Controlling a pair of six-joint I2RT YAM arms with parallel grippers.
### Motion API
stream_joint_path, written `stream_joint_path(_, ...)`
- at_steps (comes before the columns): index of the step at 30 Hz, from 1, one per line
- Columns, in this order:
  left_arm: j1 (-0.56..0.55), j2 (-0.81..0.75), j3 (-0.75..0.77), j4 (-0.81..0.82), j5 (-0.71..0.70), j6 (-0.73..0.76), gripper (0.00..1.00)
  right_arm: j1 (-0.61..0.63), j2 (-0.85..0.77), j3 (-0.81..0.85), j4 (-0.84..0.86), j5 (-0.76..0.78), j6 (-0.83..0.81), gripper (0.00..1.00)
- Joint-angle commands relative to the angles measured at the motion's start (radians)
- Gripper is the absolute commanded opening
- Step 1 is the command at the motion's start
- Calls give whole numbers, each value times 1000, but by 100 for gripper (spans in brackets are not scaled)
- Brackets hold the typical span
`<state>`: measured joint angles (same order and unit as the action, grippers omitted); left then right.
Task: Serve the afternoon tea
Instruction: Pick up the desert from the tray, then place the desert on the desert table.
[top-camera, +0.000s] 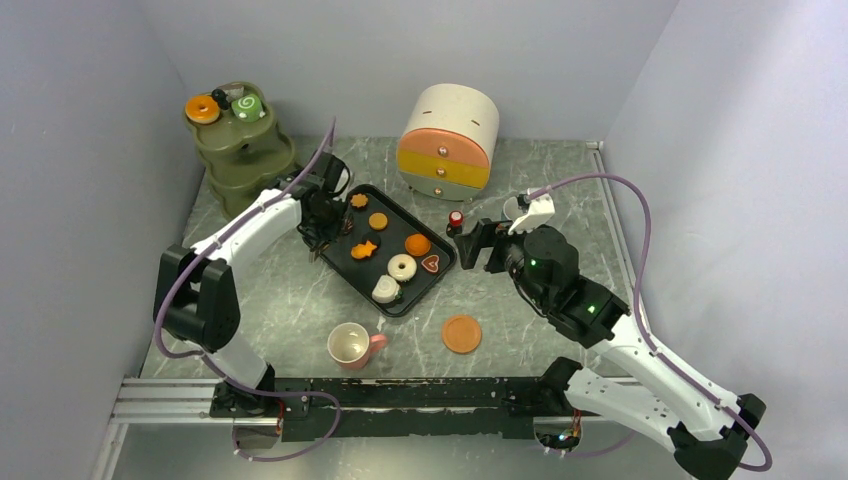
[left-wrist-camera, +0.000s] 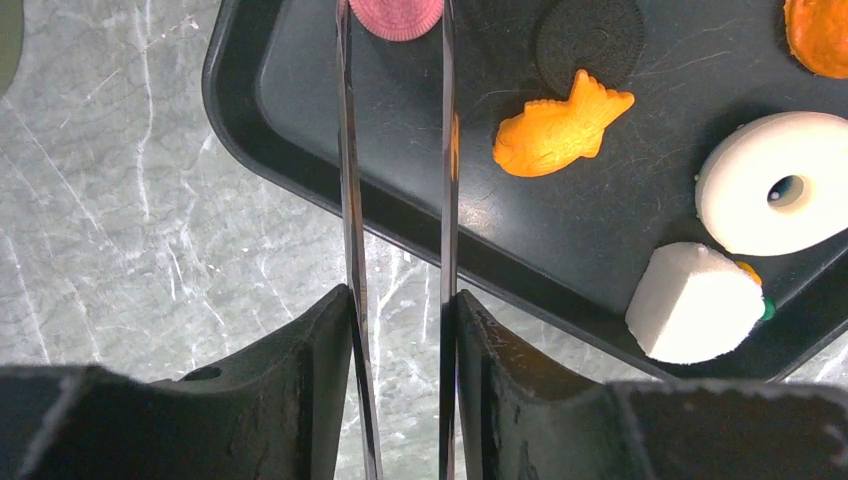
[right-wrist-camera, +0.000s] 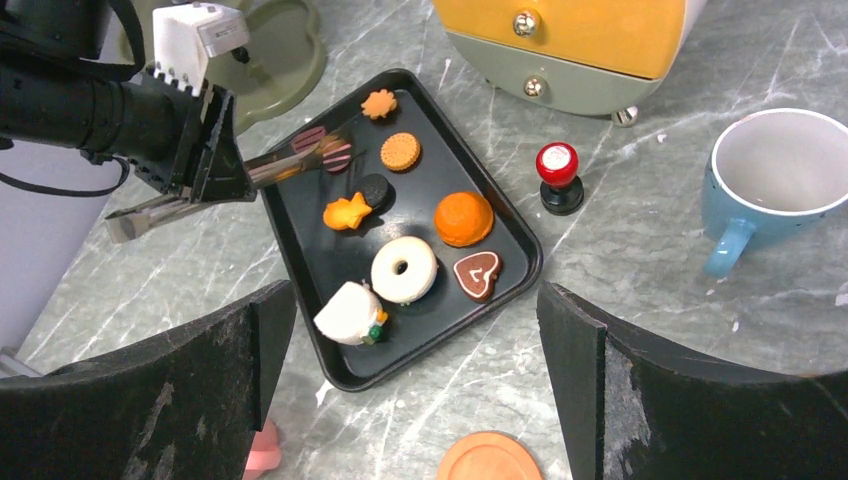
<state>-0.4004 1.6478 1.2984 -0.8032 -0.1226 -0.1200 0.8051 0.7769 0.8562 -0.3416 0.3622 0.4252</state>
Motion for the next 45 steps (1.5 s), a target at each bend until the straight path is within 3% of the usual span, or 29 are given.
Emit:
stream_joint_path(1,2,-49,23,-1,5,-3,43,-5,3,4,21,-4,-11,94)
stream_joint_path(14,2,-120,107,-21,-18,-13,39,-5,12,-16,56,-35,16,94)
stream_joint_path(29,29,-188,382,-121,-165,-9,40,-6,0,-44,77,-16,23,94)
stream_joint_path(45,259,-192,573,-106,-99,-1,42,-5,-5,-25,52,-10,8,95)
